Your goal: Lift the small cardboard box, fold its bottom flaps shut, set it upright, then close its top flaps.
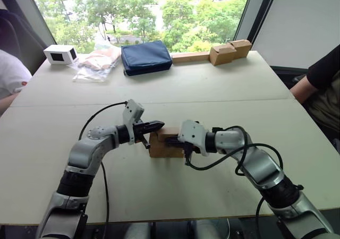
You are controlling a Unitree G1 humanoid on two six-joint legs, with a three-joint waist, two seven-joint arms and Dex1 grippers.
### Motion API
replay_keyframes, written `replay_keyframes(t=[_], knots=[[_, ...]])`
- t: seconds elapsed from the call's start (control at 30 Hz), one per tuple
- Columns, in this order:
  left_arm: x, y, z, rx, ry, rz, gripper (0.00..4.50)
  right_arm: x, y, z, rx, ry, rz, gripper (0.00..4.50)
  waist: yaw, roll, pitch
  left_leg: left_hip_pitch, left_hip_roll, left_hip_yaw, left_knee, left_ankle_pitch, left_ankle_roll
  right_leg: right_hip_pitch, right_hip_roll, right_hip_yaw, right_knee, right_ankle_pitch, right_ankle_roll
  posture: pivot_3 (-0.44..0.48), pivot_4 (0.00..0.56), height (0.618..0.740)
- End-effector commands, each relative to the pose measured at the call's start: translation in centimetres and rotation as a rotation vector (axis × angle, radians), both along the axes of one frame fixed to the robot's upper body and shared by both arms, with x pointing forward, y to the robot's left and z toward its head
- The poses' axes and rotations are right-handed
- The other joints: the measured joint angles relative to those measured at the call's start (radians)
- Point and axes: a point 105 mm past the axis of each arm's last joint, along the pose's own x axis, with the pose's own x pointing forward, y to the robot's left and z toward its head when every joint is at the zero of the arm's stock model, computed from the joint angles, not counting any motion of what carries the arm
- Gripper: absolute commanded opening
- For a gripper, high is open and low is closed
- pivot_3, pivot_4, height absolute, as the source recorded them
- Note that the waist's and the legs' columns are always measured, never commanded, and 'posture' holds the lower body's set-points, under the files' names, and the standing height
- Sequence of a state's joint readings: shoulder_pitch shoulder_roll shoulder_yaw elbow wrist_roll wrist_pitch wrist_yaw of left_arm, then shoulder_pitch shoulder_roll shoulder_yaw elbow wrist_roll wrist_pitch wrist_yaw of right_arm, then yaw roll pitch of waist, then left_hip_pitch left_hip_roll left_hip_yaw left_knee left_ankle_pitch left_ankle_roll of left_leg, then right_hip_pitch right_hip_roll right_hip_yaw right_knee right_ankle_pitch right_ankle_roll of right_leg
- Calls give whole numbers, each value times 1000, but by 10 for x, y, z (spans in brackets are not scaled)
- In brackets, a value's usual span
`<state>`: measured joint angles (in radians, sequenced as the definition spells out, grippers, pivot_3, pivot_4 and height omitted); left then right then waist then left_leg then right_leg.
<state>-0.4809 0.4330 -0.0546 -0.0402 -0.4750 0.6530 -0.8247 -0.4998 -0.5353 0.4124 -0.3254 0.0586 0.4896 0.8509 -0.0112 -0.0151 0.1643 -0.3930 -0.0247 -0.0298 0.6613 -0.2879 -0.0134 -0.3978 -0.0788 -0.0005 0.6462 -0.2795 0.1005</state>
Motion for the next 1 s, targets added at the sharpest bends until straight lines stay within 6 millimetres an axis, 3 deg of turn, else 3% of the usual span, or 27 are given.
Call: replay_keyframes(t=[0.03,0.57,0.73,0.9,1.0], knots=[[-2,0,12,-23,-31,-7,21,4,-2,5,-22,-52,-6,0,0,0,0,0,0,0,0,0,0,0,0,0,0,0,0,0,150,740],[-7,-3,10,-6,-34,-30,21,17,-7,4,-53,-108,-48,0,0,0,0,0,0,0,0,0,0,0,0,0,0,0,0,0,150,740],[-11,-4,6,46,-45,-61,21,5,-2,9,31,-21,-14,0,0,0,0,0,0,0,0,0,0,0,0,0,0,0,0,0,150,740],[-13,0,-11,158,-65,-73,21,-2,-2,18,102,48,-11,0,0,0,0,0,0,0,0,0,0,0,0,0,0,0,0,0,150,740],[-12,0,-6,97,-51,-53,21,-2,-8,21,144,88,-37,0,1,0,0,0,0,0,0,0,0,1,-1,0,0,0,0,0,150,740]])
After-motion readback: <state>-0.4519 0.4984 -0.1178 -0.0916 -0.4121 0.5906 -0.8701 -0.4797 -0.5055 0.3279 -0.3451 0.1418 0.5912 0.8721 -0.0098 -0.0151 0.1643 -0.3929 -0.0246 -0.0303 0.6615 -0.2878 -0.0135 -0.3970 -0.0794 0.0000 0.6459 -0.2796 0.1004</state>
